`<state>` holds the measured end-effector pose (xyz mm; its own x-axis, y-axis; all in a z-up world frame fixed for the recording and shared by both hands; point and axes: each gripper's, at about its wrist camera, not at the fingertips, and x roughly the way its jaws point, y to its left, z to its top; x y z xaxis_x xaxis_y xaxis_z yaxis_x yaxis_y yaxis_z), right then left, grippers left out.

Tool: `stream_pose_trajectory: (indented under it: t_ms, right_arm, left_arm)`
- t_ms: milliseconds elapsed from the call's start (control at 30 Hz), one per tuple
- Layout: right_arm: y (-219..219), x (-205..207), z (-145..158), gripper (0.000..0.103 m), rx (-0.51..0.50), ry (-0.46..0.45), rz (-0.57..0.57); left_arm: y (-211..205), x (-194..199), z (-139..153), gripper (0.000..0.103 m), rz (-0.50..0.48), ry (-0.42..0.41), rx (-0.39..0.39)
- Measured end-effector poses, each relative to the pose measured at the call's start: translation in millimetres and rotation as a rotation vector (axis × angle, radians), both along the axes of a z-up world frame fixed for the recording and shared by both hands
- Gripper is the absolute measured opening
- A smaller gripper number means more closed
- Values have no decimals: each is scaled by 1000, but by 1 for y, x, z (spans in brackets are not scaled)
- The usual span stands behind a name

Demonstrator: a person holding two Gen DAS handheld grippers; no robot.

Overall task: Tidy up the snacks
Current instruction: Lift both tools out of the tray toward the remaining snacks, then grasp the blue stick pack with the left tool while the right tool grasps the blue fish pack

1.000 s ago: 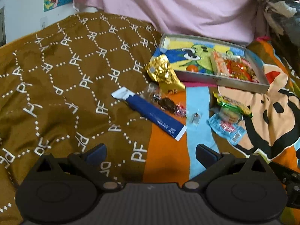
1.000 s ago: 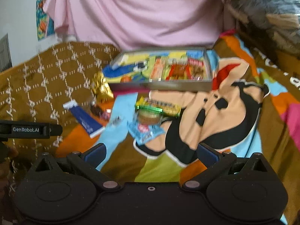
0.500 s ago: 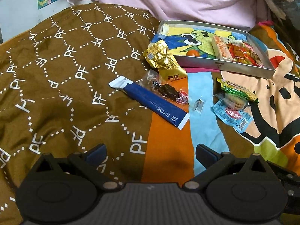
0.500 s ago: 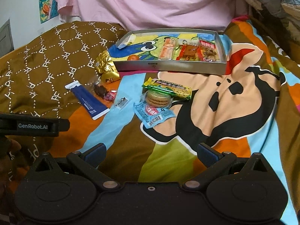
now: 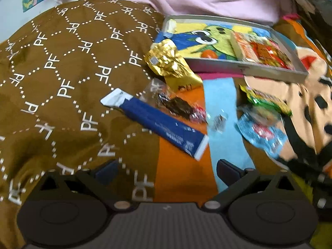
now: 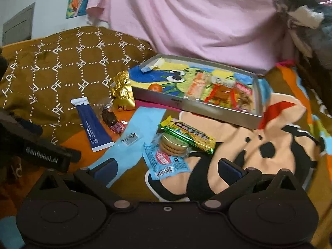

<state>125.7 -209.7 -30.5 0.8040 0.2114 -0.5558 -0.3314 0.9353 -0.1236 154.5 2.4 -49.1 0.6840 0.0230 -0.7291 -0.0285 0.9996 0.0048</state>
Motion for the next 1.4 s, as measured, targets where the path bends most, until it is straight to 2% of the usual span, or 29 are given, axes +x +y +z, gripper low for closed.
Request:
stream_pose_trajectory:
  t_ms: [133, 267, 467, 700, 900, 1100, 1167, 1267, 1400]
  right_arm:
    - [2, 21, -13, 102, 2, 45, 5]
    - [6, 43, -30, 102, -23, 95, 23]
    - [8, 73, -49, 102, 1, 178, 23]
    - [13, 97, -60, 102, 20, 170, 12]
    - [21, 102, -63, 98, 11, 145, 22]
    - [25, 97, -61, 89, 2, 140, 18]
    - [27, 95, -61, 85, 4, 146, 10]
    - [26, 92, -60, 78, 19, 159, 5]
    - [27, 87, -58, 69, 29, 174, 8]
  left_arm:
    - [9, 26, -1, 103, 41, 4, -59]
    - [13, 52, -4, 103, 61, 8, -75]
    - [24, 81, -14, 103, 109, 42, -107]
    - [45, 95, -25, 103, 266, 67, -173]
    - [45, 97, -26, 101, 321, 70, -185]
    - [41, 91, -22, 76, 316, 73, -158]
    - [43, 87, -19, 63, 318, 75, -160]
    - [49, 80, -15, 51, 306, 82, -189]
    - [59, 68, -12, 42, 290, 97, -231]
